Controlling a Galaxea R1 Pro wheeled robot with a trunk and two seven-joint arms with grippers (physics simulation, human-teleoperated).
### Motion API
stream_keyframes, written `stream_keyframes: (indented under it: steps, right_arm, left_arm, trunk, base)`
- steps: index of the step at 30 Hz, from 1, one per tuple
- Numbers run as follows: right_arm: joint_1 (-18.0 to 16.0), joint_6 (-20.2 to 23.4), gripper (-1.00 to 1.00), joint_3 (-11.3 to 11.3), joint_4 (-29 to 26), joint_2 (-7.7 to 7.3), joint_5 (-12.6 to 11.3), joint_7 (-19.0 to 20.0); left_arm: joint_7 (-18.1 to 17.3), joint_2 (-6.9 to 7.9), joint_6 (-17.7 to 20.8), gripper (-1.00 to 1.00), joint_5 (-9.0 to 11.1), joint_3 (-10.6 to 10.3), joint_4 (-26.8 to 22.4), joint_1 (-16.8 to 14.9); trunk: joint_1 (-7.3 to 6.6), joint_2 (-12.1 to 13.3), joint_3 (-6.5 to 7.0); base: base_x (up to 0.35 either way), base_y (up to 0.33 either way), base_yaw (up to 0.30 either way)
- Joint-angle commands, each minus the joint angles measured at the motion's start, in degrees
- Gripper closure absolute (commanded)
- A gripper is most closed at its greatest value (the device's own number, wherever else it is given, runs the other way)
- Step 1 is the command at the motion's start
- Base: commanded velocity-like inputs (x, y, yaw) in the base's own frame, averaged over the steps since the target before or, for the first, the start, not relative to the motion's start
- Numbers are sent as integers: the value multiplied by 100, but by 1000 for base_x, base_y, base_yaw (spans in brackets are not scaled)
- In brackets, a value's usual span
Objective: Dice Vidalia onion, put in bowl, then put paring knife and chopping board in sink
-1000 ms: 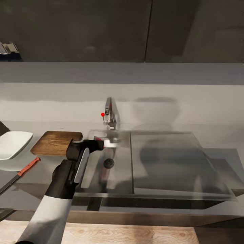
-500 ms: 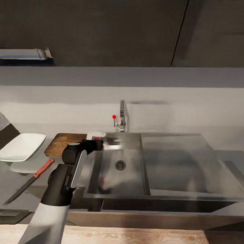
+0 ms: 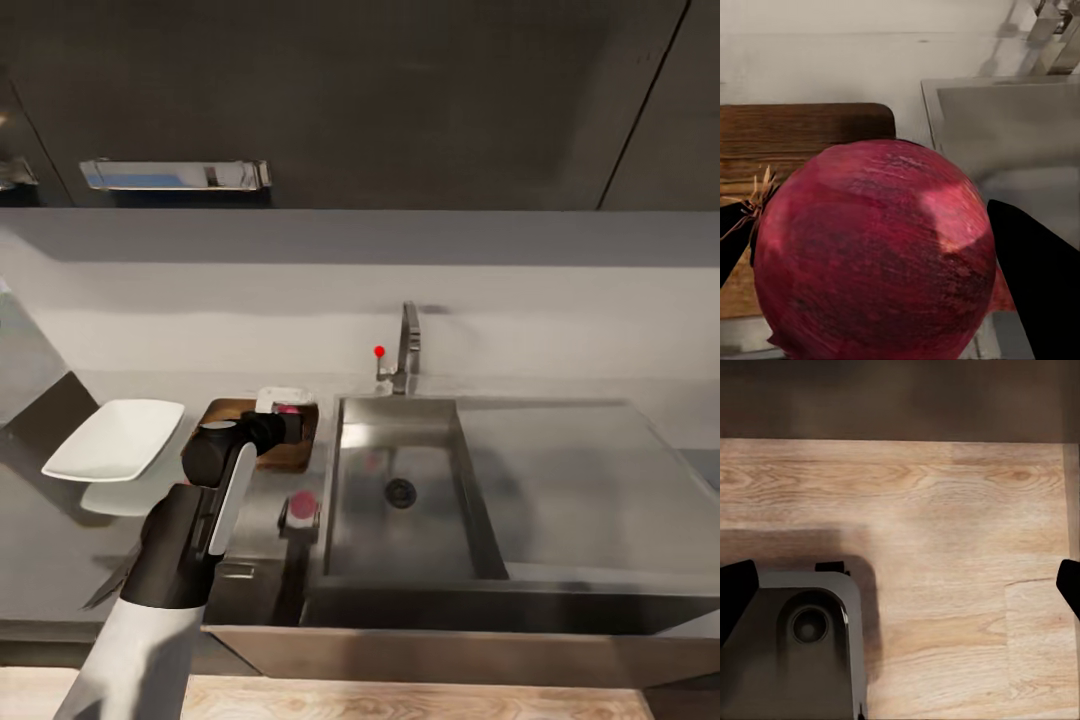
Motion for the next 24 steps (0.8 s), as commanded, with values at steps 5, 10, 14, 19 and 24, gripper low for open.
stream_keyframes:
  steps: [5, 10, 14, 19, 24]
  right_arm:
    - [-4, -25, -100, -49, 2, -1, 52, 7]
    - [-7, -25, -100, -49, 2, -3, 52, 7]
    - [-6, -25, -100, -49, 2, -4, 52, 7]
    - [-7, -25, -100, -49, 2, -4, 52, 7]
    - [-6, -25, -100, -49, 2, -4, 52, 7]
  left_arm:
    - [46, 1, 23, 100, 42, -6, 2, -1]
    - [46, 1, 23, 100, 47, -5, 6, -4]
    - [46, 1, 23, 100, 47, -12, 29, -2]
    - [46, 1, 20, 100, 47, -13, 102, 1]
    - [46, 1, 15, 100, 47, -13, 178, 2]
  trunk:
    - [3, -10, 30]
    - [3, -10, 38]
    - [3, -10, 39]
    - [3, -10, 27]
    - [3, -10, -14]
  base:
    - [0, 316, 0]
    - [1, 316, 0]
    - [106, 283, 0]
    - [166, 134, 0]
    - [116, 13, 0]
